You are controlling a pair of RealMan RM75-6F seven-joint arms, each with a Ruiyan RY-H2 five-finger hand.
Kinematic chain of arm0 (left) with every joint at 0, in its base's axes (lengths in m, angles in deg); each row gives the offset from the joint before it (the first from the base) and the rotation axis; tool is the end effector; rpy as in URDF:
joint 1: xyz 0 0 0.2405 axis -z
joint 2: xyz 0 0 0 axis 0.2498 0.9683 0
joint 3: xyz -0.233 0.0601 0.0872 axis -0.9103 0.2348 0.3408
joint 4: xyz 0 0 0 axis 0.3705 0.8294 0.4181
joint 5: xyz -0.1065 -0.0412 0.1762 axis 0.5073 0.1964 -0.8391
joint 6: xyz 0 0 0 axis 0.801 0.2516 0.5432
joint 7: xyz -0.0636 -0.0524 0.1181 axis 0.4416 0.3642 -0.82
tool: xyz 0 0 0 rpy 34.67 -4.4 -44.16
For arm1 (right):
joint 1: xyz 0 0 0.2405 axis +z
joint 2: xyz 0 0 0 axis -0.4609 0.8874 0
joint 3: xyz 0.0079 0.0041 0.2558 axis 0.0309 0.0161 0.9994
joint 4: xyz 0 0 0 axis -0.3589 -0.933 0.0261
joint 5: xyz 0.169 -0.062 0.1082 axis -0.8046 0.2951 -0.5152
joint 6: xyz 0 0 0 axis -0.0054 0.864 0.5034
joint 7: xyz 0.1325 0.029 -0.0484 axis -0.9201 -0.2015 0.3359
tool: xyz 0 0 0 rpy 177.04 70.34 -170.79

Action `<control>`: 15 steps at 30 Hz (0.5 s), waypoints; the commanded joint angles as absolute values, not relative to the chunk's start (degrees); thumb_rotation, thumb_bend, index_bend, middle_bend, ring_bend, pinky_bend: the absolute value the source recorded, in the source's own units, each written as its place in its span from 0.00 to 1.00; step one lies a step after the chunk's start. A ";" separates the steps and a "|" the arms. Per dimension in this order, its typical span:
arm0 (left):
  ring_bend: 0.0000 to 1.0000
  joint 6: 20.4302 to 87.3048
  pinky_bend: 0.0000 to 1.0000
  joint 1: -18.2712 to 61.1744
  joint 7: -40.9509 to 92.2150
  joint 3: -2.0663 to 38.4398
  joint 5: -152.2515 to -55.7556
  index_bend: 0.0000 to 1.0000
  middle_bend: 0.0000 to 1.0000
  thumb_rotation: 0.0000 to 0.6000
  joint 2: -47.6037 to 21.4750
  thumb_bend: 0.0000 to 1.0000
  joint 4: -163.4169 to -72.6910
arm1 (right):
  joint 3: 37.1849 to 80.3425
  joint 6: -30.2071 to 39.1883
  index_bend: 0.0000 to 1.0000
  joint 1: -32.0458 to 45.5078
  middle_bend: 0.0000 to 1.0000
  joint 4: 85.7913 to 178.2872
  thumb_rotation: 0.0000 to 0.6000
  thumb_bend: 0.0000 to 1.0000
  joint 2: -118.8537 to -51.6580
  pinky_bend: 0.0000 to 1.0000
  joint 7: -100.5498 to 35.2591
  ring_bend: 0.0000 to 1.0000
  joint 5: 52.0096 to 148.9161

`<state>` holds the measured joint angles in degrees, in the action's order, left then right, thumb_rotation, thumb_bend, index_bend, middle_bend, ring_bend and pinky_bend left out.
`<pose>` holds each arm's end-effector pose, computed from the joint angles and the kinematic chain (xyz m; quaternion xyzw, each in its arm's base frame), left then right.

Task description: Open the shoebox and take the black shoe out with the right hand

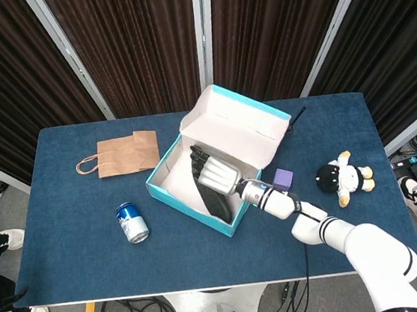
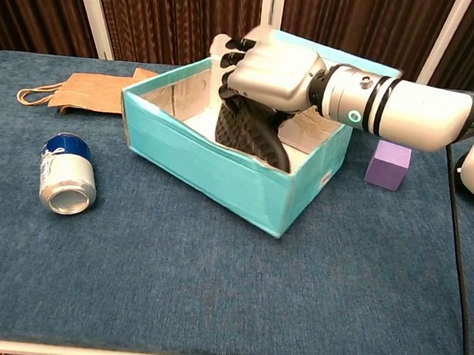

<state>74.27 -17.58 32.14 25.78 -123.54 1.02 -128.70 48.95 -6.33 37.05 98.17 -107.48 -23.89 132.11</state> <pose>-0.3702 0.1240 0.1464 -0.5309 -0.4656 -0.3282 0.6274 -0.0694 -0.4160 -0.0776 0.8730 0.0244 0.3338 0.3548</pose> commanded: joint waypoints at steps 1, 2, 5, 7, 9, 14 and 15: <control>0.01 74.24 0.05 -17.59 32.16 25.77 -123.53 0.17 0.09 1.00 1.06 0.00 -128.73 | 47.54 -0.91 0.80 37.48 0.50 92.47 1.00 0.52 -109.98 0.00 -29.53 0.17 135.49; 0.01 74.18 0.05 -17.58 32.17 25.79 -123.56 0.17 0.09 1.00 1.07 0.00 -128.70 | 47.51 0.07 0.81 37.53 0.50 91.46 1.00 0.52 -110.25 0.00 -30.41 0.18 135.84; 0.01 74.06 0.05 -17.39 32.04 25.71 -123.71 0.17 0.09 1.00 1.13 0.00 -128.91 | 47.74 3.29 0.81 37.72 0.50 88.57 1.00 0.53 -111.00 0.00 -32.56 0.18 136.63; 0.01 74.12 0.05 -17.37 32.02 25.65 -123.76 0.17 0.09 1.00 1.17 0.00 -128.95 | 47.88 5.27 0.81 37.91 0.50 87.08 1.00 0.53 -111.22 0.00 -33.74 0.18 137.08; 0.01 74.13 0.05 -17.39 31.99 25.66 -123.78 0.17 0.09 1.00 1.19 0.00 -128.86 | 47.99 7.31 0.81 38.08 0.50 86.07 1.00 0.53 -111.09 0.00 -34.61 0.18 137.52; 0.01 74.08 0.05 -17.30 31.74 25.62 -123.86 0.17 0.09 1.00 1.32 0.00 -129.10 | 48.56 13.07 0.81 37.60 0.50 87.04 1.00 0.53 -109.60 0.00 -36.80 0.18 138.02; 0.01 74.11 0.05 -17.28 31.69 25.59 -123.88 0.17 0.09 1.00 1.35 0.00 -129.13 | 48.64 14.42 0.81 37.37 0.50 87.80 1.00 0.53 -109.00 0.00 -37.07 0.18 138.18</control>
<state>74.11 -17.28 31.68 25.58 -123.88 1.35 -129.14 48.34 11.95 37.74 86.70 -110.07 -35.97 137.71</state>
